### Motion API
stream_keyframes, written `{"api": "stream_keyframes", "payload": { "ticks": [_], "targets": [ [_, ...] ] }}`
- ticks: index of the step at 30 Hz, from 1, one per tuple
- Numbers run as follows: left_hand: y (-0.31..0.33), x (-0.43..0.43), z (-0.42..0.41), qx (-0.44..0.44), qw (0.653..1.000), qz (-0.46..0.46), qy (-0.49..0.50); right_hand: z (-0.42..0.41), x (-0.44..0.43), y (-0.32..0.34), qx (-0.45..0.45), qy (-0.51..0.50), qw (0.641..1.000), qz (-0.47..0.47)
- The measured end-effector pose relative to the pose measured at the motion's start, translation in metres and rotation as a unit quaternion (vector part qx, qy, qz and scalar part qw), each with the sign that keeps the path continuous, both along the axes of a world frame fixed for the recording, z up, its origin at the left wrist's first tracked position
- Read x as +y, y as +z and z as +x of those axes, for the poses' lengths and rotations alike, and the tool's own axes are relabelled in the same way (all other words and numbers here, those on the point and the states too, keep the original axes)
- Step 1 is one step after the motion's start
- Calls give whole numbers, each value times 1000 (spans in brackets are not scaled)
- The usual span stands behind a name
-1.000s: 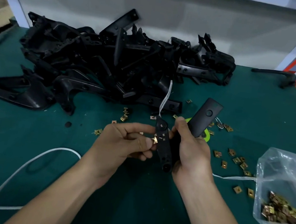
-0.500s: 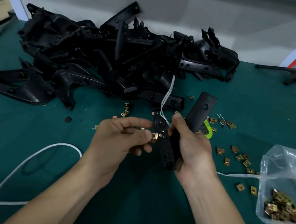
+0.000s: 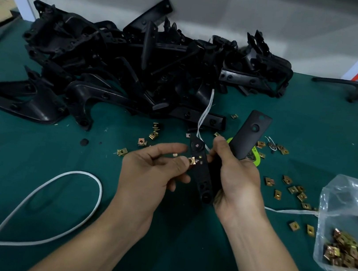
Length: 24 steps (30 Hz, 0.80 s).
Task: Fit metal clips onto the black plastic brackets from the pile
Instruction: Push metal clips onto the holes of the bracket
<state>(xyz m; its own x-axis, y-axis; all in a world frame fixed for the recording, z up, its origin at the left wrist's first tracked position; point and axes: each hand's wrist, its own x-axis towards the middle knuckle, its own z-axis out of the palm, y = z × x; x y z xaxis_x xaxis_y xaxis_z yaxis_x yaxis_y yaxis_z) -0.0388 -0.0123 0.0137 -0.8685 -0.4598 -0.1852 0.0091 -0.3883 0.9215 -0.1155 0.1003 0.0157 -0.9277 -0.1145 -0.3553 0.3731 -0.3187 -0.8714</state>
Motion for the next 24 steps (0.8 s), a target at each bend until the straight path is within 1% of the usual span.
{"api": "stream_keyframes", "payload": {
  "ticks": [7,11,13,15,19,24],
  "targets": [
    [-1,-3,0,11,999,-24,-46,1,1,-3,38,-6,999,30],
    [0,-2,0,17,996,-51,-73,2,-2,-6,63,-3,996,63],
    [-1,-2,0,16,996,-53,-75,2,-2,-7,61,0,996,60],
    [1,0,-1,20,995,-37,-86,2,-1,-5,42,10,998,42],
    [5,2,-3,35,992,27,-120,1,2,0,-45,36,998,-39],
    [3,0,-4,33,990,24,-133,-2,5,1,-66,37,996,-44]
  ]
}}
